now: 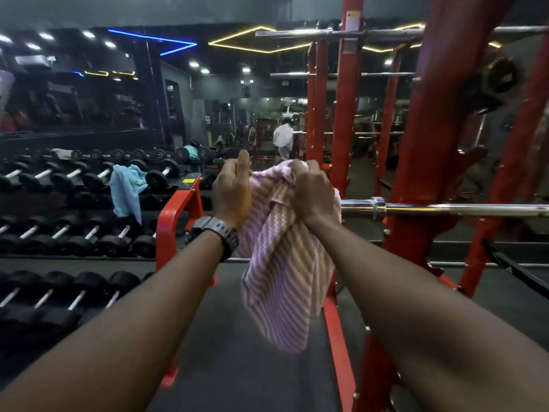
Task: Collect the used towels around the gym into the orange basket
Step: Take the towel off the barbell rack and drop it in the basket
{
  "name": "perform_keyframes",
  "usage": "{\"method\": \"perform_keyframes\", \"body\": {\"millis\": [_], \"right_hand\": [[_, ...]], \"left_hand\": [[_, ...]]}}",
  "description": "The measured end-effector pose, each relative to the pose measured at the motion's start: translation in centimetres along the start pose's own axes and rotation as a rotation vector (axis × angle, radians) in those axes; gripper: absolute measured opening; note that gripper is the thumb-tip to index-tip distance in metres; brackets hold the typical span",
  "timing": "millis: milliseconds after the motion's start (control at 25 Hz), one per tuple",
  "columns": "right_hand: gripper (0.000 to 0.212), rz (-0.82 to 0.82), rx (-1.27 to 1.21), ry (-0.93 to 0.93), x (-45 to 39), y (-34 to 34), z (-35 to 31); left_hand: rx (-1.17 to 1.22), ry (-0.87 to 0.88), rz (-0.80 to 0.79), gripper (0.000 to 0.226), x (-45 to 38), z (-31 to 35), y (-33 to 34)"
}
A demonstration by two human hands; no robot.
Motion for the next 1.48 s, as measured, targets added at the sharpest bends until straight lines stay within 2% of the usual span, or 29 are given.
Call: {"method": "perform_keyframes", "body": {"millis": [160, 320, 480, 600, 760, 1000, 1160, 1280, 1400, 1480], "right_hand": [[0.023, 0.205, -0.078, 0.021, 1.3, -9.6, -0.4], [0.025, 0.381, -0.015, 0.085, 5.0, -19.3, -0.3], [0.021, 0.514, 0.162, 0.14, 14.0, -29.3, -0.3], [0.022, 0.512, 0.299, 0.192, 22.7, -36.5, -0.9], [0.033, 0.514, 0.538, 0.336, 35.5, -50.5, -3.2], [0.033, 0.58, 0.869, 0.556, 54.7, -70.3, -7.8], [0.033, 0.672, 1.052, 0.669, 68.9, -83.0, -12.5], [0.037, 0.696, 1.161, 0.757, 77.4, -89.3, -16.5], [0.036, 0.75, 1.301, 0.868, 85.7, -94.8, -21.1], [0.034, 0.754, 1.41, 0.945, 90.9, -97.9, -23.5]], "left_hand": [[0.065, 0.119, -0.063, 0.075, 1.6, 7.4, 0.3], [0.208, 0.195, -0.163, 0.064, 6.2, 13.2, 1.2], [0.343, 0.226, -0.364, 0.056, 14.9, 17.8, 2.4], [0.478, 0.226, -0.488, 0.049, 23.0, 21.5, 3.2], [0.639, 0.256, -0.761, 0.057, 37.4, 30.8, 2.6], [0.9, 0.31, -1.022, 0.062, 58.7, 45.9, -1.8], [1.029, 0.307, -1.253, 0.048, 75.0, 54.9, -6.3], [1.13, 0.314, -1.383, 0.054, 85.7, 59.2, -9.7], [1.156, 0.347, -1.552, 0.044, 95.8, 63.7, -13.3], [1.157, 0.302, -1.688, 0.047, 101.6, 65.9, -15.1]]}}
Point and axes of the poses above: each hand's wrist, its own x-axis away from the middle knuckle, its own y-axis out of the palm, z = x × y, the point moved 3 cm from there along -x, towards the middle knuckle, and after that the axes turned 4 degrees about -x, right-handed, at the moved point
